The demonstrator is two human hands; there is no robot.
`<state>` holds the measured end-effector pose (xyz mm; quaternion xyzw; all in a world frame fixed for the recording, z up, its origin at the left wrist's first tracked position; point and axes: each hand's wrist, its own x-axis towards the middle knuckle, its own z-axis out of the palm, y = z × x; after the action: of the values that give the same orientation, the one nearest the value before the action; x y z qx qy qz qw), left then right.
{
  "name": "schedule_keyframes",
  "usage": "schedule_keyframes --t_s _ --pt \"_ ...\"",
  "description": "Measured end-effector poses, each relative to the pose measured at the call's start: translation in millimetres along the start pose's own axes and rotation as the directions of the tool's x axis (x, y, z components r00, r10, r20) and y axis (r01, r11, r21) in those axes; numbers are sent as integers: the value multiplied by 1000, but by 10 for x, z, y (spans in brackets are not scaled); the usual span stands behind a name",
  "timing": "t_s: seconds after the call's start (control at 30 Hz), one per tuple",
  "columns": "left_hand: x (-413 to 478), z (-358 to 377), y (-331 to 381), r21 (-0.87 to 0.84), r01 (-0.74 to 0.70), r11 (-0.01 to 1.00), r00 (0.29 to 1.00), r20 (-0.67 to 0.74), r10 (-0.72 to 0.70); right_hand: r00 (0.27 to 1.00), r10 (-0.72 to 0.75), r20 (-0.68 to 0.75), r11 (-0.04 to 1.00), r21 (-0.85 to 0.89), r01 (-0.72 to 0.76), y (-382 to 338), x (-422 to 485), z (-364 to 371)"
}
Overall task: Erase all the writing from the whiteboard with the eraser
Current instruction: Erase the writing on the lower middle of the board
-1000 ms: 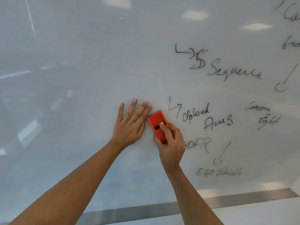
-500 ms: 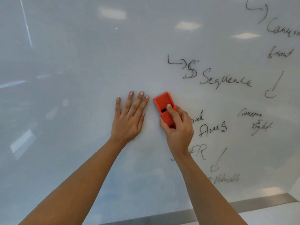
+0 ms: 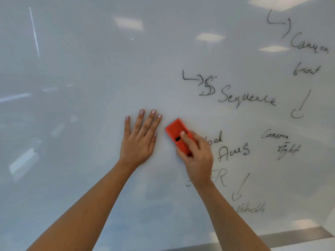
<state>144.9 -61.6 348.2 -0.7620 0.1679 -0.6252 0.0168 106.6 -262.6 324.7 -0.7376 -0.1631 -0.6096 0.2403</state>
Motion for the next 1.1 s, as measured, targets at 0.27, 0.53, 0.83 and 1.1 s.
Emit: schedule_keyframes --t_s 0.27,0.53,0.83,1.1 --pt "-18 -1 -19 8 0 1000 1000 11 0 1000 -17 0 1000 -12 17 501 -74 -275" --pt "-22 4 -18 25 -6 1000 1000 -12 6 962 -251 107 964 -66 259 591 -190 -231" --pt "-36 51 -12 25 -13 1000 998 -63 14 986 122 -114 992 11 -122 771 154 -401" --pt "13 22 105 -52 51 997 996 -68 -55 994 -101 47 993 -53 103 803 -255 -370"
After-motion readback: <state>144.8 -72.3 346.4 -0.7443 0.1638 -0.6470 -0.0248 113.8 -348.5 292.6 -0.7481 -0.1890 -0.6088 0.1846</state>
